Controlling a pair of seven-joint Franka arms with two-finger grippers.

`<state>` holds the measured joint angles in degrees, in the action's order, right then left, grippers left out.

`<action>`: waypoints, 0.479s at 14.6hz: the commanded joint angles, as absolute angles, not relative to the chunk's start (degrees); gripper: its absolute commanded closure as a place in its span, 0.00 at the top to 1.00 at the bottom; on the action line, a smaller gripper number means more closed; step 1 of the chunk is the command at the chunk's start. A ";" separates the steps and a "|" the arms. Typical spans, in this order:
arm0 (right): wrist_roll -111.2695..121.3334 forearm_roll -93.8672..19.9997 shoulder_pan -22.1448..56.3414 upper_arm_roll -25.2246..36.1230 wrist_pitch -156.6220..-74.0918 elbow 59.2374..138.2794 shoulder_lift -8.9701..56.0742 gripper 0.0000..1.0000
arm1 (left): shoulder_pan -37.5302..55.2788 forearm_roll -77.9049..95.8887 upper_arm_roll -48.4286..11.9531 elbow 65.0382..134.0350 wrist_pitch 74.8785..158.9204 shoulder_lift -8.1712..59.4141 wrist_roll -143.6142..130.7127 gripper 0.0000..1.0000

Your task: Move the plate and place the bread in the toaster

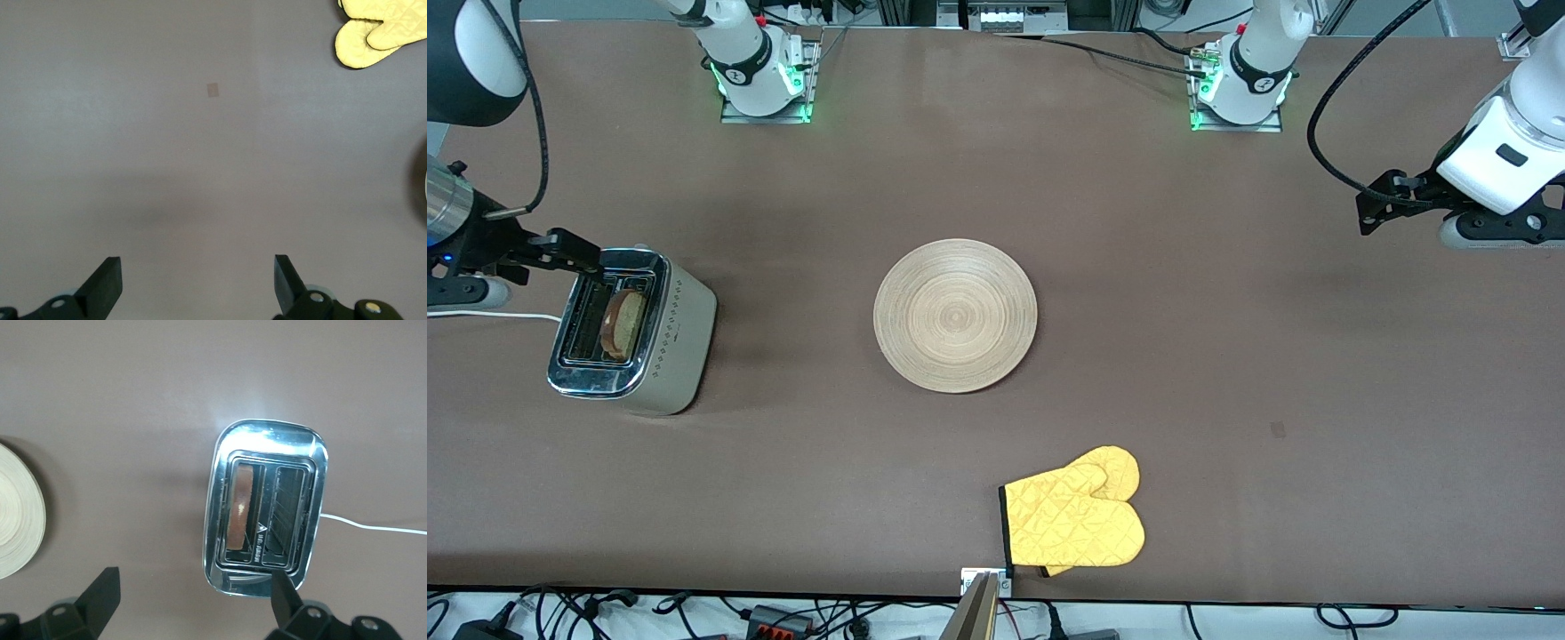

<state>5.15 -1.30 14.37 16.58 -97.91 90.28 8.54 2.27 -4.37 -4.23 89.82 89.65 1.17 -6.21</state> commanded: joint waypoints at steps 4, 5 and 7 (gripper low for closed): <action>5.63 -0.70 -2.55 -1.41 -96.15 87.80 8.88 1.00 | 2.37 -4.13 -4.13 88.59 89.12 1.58 -6.24 1.00; 5.54 -0.79 -2.64 -1.32 -95.98 87.80 9.05 1.00 | 2.37 -4.13 -4.13 88.59 89.03 1.50 -6.24 1.00; 5.54 -0.70 -2.72 -1.32 -95.98 87.80 9.23 1.00 | 2.37 -4.13 -4.13 88.59 89.03 1.58 -6.24 1.00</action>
<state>5.15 -1.27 -1.39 -0.01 -97.17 89.19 8.56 2.27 -4.37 -4.23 89.82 89.65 1.17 -6.21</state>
